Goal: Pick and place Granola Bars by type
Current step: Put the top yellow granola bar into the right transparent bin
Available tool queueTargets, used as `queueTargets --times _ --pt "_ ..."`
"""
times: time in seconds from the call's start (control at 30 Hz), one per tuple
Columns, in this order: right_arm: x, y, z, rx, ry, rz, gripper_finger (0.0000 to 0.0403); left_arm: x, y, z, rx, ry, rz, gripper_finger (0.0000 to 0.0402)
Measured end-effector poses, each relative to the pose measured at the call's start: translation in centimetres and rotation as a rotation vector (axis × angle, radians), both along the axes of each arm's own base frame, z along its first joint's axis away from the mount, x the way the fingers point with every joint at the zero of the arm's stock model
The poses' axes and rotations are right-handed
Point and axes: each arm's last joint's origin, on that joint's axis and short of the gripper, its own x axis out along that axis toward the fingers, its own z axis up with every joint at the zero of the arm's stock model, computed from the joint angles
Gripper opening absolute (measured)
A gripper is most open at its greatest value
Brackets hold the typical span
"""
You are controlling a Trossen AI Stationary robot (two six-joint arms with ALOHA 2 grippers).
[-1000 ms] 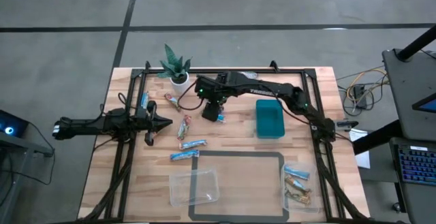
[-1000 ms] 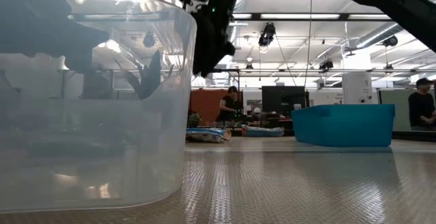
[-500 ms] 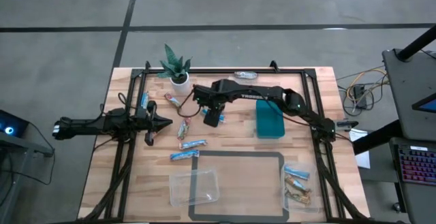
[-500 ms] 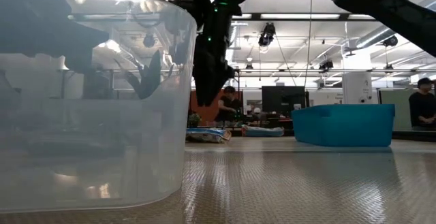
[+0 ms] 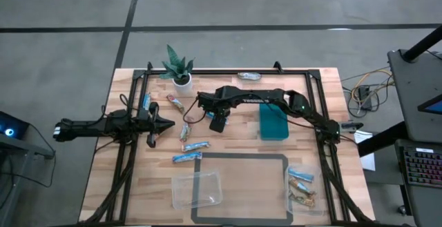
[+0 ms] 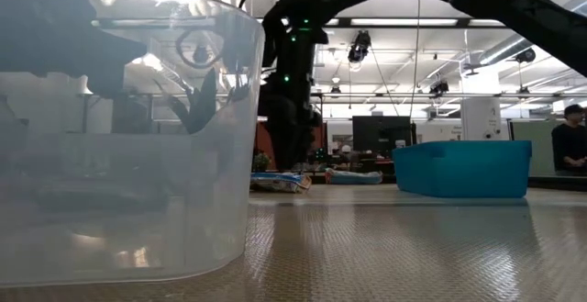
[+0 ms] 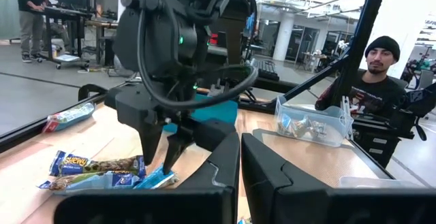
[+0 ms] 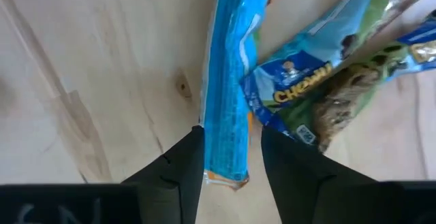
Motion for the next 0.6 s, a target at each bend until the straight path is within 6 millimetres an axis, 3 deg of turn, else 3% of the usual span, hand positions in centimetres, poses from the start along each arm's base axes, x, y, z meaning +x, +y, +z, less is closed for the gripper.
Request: queueTargets --times 0.6 --pt "-0.5 0.3 -2.5 0.028 0.025 0.006 0.0114 0.0 0.0 0.0 0.000 0.000 0.000 0.0000"
